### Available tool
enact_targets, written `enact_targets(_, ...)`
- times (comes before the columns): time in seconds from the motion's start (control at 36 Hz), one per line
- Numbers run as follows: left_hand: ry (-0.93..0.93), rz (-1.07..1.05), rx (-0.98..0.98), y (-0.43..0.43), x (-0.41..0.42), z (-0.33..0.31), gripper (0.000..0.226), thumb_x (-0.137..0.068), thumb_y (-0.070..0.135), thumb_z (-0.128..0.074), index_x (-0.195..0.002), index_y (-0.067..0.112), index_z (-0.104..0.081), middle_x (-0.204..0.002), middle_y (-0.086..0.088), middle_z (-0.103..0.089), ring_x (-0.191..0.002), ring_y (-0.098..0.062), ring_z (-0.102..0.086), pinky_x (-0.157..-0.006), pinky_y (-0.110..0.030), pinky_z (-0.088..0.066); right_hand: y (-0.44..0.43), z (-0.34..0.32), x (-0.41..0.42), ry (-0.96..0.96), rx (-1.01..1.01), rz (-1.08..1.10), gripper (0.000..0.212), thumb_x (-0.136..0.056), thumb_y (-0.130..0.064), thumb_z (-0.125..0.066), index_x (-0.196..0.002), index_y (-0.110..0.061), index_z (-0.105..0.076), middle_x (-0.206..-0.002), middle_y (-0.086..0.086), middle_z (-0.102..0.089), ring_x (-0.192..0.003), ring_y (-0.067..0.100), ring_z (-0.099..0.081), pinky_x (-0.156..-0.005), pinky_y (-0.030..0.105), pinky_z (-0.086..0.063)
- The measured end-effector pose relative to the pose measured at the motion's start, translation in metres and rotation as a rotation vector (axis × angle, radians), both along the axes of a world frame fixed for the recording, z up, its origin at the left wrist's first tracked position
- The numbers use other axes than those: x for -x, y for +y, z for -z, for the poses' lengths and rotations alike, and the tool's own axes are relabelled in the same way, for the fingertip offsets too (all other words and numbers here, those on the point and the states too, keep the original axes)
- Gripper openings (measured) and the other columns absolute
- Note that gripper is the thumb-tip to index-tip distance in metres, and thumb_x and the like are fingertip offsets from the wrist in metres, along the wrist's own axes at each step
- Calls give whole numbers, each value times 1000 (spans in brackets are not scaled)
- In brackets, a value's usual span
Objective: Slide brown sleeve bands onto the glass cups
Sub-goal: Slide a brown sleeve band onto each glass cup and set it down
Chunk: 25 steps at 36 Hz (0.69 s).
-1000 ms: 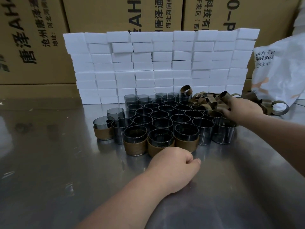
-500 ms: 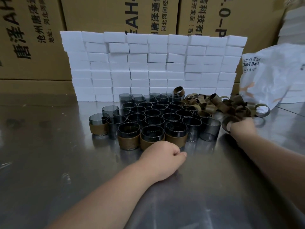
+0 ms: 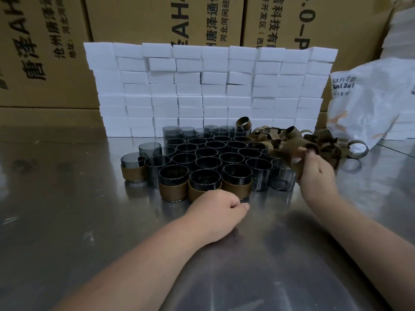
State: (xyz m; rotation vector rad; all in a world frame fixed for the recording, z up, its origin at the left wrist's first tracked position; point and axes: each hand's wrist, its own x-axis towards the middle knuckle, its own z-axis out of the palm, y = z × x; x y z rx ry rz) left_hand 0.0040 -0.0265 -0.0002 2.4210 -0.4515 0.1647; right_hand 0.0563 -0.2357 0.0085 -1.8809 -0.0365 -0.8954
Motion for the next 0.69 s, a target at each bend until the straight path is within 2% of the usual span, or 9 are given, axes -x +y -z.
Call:
enact_targets(0.06, 5, -2, 6, 0, 0, 0, 44, -89, 43, -50, -68, 6, -60, -48, 4, -45, -46, -8, -40, -51, -26, -35, 1, 0, -2, 93, 44, -60, 38, -102, -30, -26, -94, -24, -62, -83, -9, -60, -81, 10, -54, -70, 23, -41)
enact_targets(0.14, 21, -4, 10, 0, 0, 1, 43, -89, 44, -49, -67, 8, -60, -40, 9, -44, -41, -5, -40, -48, -24, -32, 4, 4, -3, 225, 281, -45, 41, -101, -32, -28, -110, -17, -65, -105, 6, -63, -106, 24, -54, -88, 33, -39)
enact_targets(0.28, 22, 7, 40, 0, 1, 0, 41, -89, 43, -49, -69, 8, -60, -39, 10, -43, -42, -5, -39, -49, -25, -32, 6, 0, -1, 193, 342, 104, 36, -100, -34, -27, -86, -17, -56, -86, 6, -57, -85, 25, -50, -72, 33, -35)
enact_targets(0.36, 17, 17, 78, 0, 1, 1, 38, -88, 43, -51, -70, 10, -60, -41, 12, -42, -43, -5, -38, -50, -25, -33, 3, -5, 2, 67, 113, 186, 39, -98, -35, -27, -83, -13, -54, -85, 9, -55, -83, 24, -48, -74, 34, -34)
enact_targets(0.47, 8, 45, 151, 0, 1, 3, 28, -85, 41, -56, -60, 28, -54, -46, 19, -47, -45, -1, -41, -52, -23, -37, 0, -25, 3, 69, -408, 159, 43, -93, -43, -26, -87, -17, -59, -91, 4, -60, -85, 23, -52, -77, 33, -40)
enact_targets(0.56, -46, 77, 241, -1, 3, 1, 10, -83, 38, -60, -80, 42, -51, -59, 20, -51, -53, 1, -45, -59, -24, -42, 6, -31, 14, 193, -757, -68, 32, -95, -42, -34, -80, -22, -54, -70, -4, -63, -52, 12, -53, -47, 20, -39)
enact_targets(0.61, -86, 93, 296, -1, 4, -1, 37, -77, 42, -63, -105, 49, -41, -73, 22, -53, -58, 2, -48, -62, -22, -41, 20, -30, 25, 242, -830, -290, 37, -97, -38, -33, -74, -20, -56, -48, -6, -57, -29, 6, -40, -34, 10, -28)
enact_targets(0.64, -104, 101, 293, -2, 5, -2, 58, -71, 46, -64, -119, 52, -31, -82, 25, -51, -61, 2, -49, -64, -21, -42, 28, -29, 29, 264, -846, -393, 44, -98, -35, -32, -67, -18, -58, -43, -5, -52, -26, 5, -34, -31, 9, -23)
enact_targets(0.69, -116, 123, 258, -3, 7, -4, 87, -62, 51, -64, -127, 62, -7, -101, 34, -44, -73, 6, -52, -74, -18, -44, 44, -28, 36, 315, -875, -562, 50, -97, -30, -30, -59, -12, -57, -42, -1, -45, -25, 7, -24, -30, 8, -19)
